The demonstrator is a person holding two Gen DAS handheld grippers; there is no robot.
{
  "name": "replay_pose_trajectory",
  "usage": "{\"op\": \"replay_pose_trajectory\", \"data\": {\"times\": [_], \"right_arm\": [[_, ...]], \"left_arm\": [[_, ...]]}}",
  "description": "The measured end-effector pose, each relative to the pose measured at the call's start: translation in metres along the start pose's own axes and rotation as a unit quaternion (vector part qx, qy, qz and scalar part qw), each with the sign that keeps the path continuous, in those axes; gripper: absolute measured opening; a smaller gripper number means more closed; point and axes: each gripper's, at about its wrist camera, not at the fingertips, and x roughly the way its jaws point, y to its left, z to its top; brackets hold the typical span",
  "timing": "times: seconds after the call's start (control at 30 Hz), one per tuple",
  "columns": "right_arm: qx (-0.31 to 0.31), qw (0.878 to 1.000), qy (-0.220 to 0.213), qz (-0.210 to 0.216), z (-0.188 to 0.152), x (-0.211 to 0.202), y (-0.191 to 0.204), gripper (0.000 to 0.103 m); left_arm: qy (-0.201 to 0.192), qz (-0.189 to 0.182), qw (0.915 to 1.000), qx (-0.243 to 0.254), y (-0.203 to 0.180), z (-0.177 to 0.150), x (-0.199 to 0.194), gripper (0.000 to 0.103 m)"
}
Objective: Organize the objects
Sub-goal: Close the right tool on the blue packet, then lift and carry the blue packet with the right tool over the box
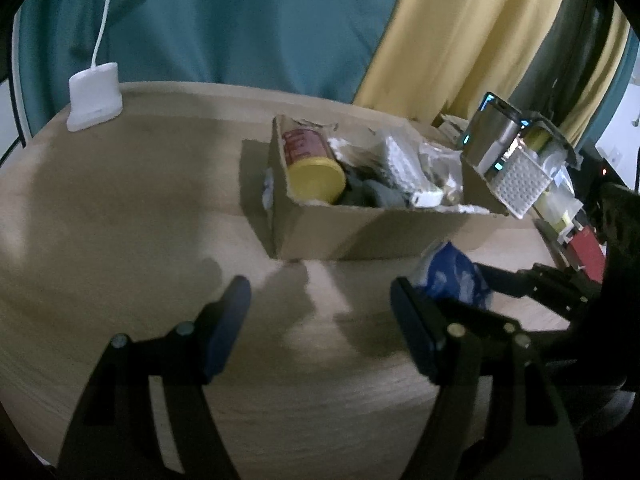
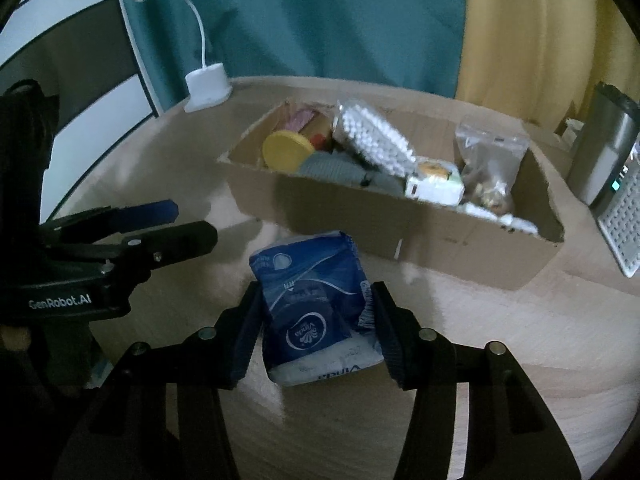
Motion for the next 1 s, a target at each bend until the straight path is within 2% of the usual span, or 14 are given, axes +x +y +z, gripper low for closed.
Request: {"op": "replay_pose_trajectory", "data": {"times": [0.43, 1.0], "right_arm": [[0.007, 1.0, -0.026, -0.003, 0.021, -0.013, -0.002, 0.056], [0.032, 0.998, -0.042, -0.019, 0.034, -0.022, -0.03, 0.056]], "left_arm": [[-0.009, -0.001, 1.0, 0.003, 0.003, 0.014, -0.002, 0.074], [-0.011, -0.003, 0.9998, 0.019, -0.014, 0.032, 0.004, 0.074]]}}
